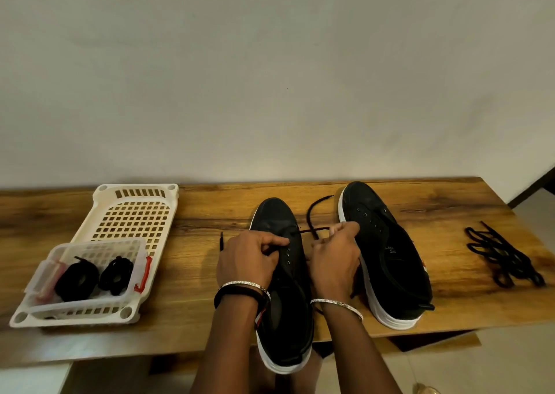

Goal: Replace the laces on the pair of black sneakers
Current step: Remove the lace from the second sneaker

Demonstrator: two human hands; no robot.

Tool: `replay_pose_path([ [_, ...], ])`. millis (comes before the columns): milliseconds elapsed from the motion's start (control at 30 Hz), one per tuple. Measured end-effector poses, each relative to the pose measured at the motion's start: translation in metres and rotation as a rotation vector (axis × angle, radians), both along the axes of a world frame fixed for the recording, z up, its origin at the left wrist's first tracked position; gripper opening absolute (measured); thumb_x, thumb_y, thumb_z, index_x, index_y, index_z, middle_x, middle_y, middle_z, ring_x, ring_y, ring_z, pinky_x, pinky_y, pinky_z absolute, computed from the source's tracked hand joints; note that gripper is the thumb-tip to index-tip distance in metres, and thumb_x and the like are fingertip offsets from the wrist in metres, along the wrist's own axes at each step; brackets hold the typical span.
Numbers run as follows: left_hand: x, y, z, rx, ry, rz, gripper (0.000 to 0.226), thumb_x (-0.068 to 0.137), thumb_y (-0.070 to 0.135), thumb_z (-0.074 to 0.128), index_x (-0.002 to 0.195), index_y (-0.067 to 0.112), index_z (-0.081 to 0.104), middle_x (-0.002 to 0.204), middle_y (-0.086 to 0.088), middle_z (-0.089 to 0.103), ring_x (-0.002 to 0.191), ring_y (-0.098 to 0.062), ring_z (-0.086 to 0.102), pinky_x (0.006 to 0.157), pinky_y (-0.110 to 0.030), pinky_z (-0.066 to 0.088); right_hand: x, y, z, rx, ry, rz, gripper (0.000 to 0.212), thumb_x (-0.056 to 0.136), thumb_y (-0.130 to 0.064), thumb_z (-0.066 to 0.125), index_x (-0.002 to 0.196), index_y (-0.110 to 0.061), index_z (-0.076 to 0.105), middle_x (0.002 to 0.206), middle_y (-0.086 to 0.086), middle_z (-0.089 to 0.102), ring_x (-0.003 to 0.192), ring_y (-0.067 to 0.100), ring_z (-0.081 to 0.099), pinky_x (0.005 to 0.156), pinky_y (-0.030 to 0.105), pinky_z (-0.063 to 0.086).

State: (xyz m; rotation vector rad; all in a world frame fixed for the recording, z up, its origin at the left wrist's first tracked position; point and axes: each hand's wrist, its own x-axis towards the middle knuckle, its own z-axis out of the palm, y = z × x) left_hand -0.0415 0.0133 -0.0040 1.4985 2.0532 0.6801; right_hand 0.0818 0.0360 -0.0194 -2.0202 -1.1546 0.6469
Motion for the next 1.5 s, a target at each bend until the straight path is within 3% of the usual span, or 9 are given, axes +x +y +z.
replay_pose_path([
  [133,-0.001,0.0,-0.001,0.006,-0.016,-0.005,0.024,0.085,0.028,0.075,0.095,0.05,0.073,0.097,0.019,0.072,0.083,0.002,0.063,0.058,-0.008,0.038,0.007,0.005,-0.005,-0.074,0.056,-0.007,0.016,0.097,-0.01,0.051,0.108,-0.016,0.042,0.1,0.015,0.063,0.081,0.034,0.069,0.069,0.049,0.06],
  [333,-0.002,0.001,-0.003,0.005,-0.004,-0.028,0.026,0.086,0.026,0.075,0.097,0.049,0.073,0.099,0.017,0.073,0.087,0.001,0.065,0.062,-0.011,0.043,0.0,0.002,0.01,0.052,-0.333,0.419,0.03,0.1,-0.029,0.059,0.13,-0.027,0.055,0.127,-0.002,0.058,0.108,0.025,0.063,0.08,0.038,0.052],
  [500,-0.001,0.001,-0.003,0.004,0.017,-0.019,0.027,0.086,0.026,0.074,0.097,0.05,0.073,0.101,0.017,0.072,0.088,-0.001,0.066,0.061,-0.011,0.043,-0.005,0.001,0.005,0.012,-0.38,0.391,0.01,0.102,-0.024,0.055,0.108,-0.023,0.062,0.107,0.0,0.067,0.095,0.025,0.065,0.067,0.031,0.041],
  [667,-0.001,0.001,-0.002,0.008,0.006,0.003,0.024,0.086,0.028,0.074,0.096,0.05,0.073,0.098,0.018,0.073,0.086,0.0,0.065,0.059,-0.011,0.04,0.0,0.002,-0.001,0.094,-0.157,0.117,0.002,0.102,-0.024,0.049,0.102,-0.023,0.047,0.083,0.006,0.067,0.073,0.032,0.065,0.063,0.047,0.056],
  [833,-0.001,0.0,-0.002,0.001,-0.011,0.004,0.023,0.085,0.031,0.075,0.096,0.05,0.073,0.095,0.018,0.072,0.085,0.0,0.065,0.057,-0.01,0.04,0.009,0.005,0.004,0.017,0.381,-0.094,0.008,0.104,-0.017,0.042,0.098,-0.019,0.047,0.087,0.005,0.069,0.048,0.023,0.069,0.054,0.045,0.061],
  [900,-0.001,0.0,-0.002,0.0,-0.018,-0.001,0.023,0.085,0.03,0.075,0.096,0.05,0.073,0.094,0.018,0.072,0.084,0.0,0.064,0.058,-0.01,0.04,0.011,0.005,0.007,-0.022,0.219,-0.033,0.005,0.102,-0.019,0.047,0.102,-0.017,0.051,0.096,0.007,0.068,0.065,0.026,0.074,0.065,0.041,0.06],
  [1067,-0.002,0.0,-0.002,0.004,-0.027,-0.005,0.027,0.085,0.026,0.075,0.095,0.05,0.073,0.094,0.019,0.072,0.085,-0.002,0.066,0.068,-0.022,0.054,0.005,0.002,0.01,0.073,-0.244,0.313,0.047,0.093,-0.021,0.063,0.138,-0.026,0.051,0.134,0.001,0.055,0.112,0.027,0.063,0.085,0.039,0.052],
  [1200,-0.002,0.0,-0.001,-0.002,-0.017,-0.015,0.027,0.086,0.025,0.074,0.097,0.05,0.073,0.097,0.017,0.073,0.088,-0.002,0.066,0.073,-0.022,0.054,-0.001,0.002,0.007,-0.007,-0.389,0.437,0.018,0.099,-0.03,0.06,0.116,-0.027,0.065,0.131,-0.004,0.052,0.102,0.025,0.065,0.077,0.034,0.05],
  [1500,-0.001,0.0,-0.001,-0.002,-0.02,0.008,0.026,0.086,0.026,0.075,0.097,0.049,0.073,0.098,0.017,0.073,0.087,-0.002,0.066,0.071,-0.021,0.054,-0.004,0.0,0.003,0.024,-0.307,0.358,0.005,0.101,-0.023,0.053,0.106,-0.023,0.055,0.12,-0.002,0.053,0.092,0.034,0.063,0.068,0.037,0.043],
])
